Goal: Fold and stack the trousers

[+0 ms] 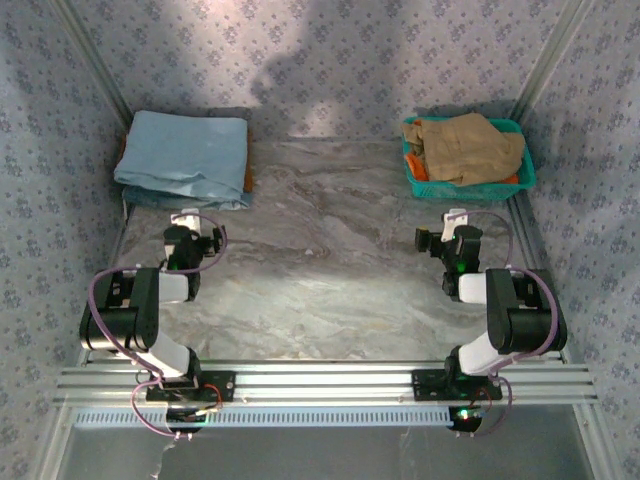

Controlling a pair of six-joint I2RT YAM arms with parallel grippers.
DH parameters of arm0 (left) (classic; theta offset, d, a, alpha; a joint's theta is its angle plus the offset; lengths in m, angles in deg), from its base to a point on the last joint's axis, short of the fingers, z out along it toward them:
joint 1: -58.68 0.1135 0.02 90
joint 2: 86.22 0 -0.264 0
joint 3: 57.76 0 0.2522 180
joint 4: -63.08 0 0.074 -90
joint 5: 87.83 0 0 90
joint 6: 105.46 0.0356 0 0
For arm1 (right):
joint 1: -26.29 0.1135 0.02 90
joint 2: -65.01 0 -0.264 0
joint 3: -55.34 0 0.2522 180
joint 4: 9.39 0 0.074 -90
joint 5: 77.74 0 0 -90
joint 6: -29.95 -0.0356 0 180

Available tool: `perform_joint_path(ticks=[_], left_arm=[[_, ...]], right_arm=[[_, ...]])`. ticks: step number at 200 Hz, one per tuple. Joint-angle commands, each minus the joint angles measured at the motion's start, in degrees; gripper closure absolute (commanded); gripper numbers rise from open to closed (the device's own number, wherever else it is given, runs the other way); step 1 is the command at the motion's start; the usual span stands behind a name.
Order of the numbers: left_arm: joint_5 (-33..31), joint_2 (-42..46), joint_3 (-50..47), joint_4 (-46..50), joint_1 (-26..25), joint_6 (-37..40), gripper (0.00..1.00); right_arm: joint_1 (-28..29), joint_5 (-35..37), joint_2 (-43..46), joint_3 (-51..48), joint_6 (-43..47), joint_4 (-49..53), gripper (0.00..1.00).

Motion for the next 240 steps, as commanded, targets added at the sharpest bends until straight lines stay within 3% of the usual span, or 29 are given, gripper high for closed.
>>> perform_joint_path(ticks=[1, 147, 168, 188, 215, 240], left_arm=[[1.1, -0.1, 0.8, -0.5, 0.2, 0.8, 0.00], [0.5, 0.2, 1.0, -0.2, 0.4, 0.5, 0.00], [-0.7, 6.6, 5.7, 13.0, 0.4, 0.0, 0.00], [2.5, 14.3, 10.4, 24.3, 0.2, -1.8, 0.00], [7.8, 24.9, 15.4, 36.1, 0.3, -8.7, 0.00], [7.0, 32.7, 23.1, 55.2, 0.2, -23.3, 0.00]], right_arm=[[-0.1, -0.5, 0.3, 0.6, 0.8, 0.1, 0.00], [-1.3, -1.6, 0.1, 1.0, -0.5, 0.7, 0.00], [-0.1, 4.2, 2.6, 2.8, -1.3, 5.1, 0.00], [0.7, 6.0, 8.3, 7.4, -1.1, 17.1, 0.00], [3.5, 6.4, 18.7, 10.8, -0.9, 25.6, 0.00], [7.6, 12.0, 26.6, 25.6, -8.3, 51.3, 0.00]])
